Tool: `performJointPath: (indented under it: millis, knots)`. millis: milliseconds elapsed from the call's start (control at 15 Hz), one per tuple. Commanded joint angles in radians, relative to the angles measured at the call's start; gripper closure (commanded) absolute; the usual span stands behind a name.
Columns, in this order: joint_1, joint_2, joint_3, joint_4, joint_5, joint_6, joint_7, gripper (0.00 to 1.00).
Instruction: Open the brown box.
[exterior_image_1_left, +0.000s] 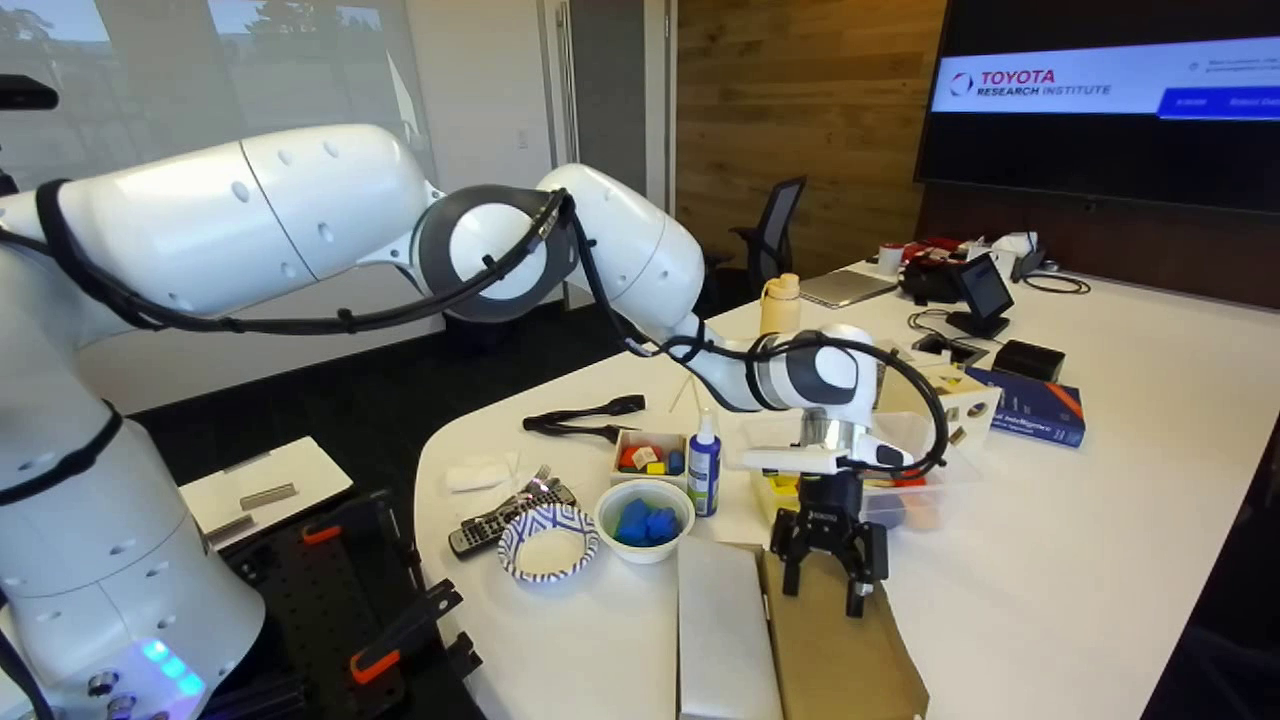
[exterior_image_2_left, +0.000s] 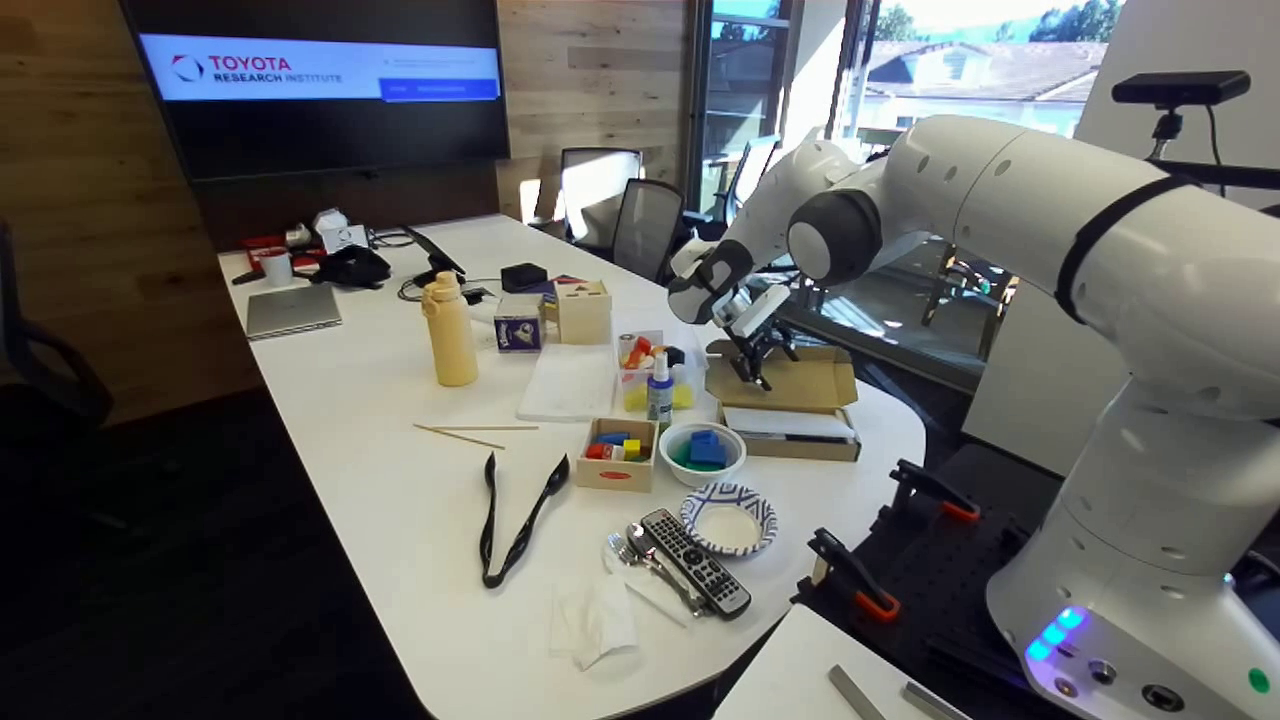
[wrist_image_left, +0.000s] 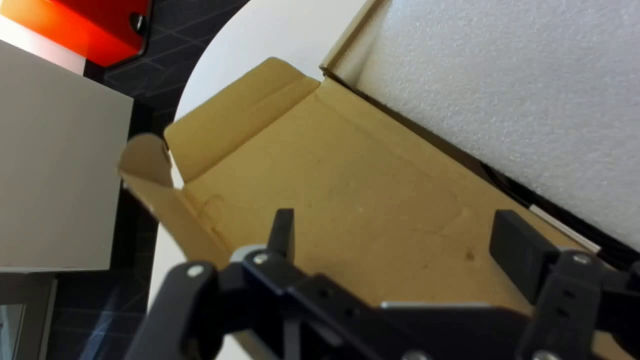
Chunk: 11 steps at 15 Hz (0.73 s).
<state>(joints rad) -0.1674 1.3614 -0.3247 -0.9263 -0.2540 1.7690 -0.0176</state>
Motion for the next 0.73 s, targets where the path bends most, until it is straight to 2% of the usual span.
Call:
performJointPath:
  millis: [0, 333, 667]
  knots:
    - [0.053, -0.144, -0.011, -0.152, -0.03, 0.026, -0.009, 0.0]
    - [0.106, -0.269, -0.023, -0.278, -0.052, 0.018, -0.008, 0.0]
    - [0.165, -0.389, -0.027, -0.444, -0.116, 0.058, 0.009, 0.0]
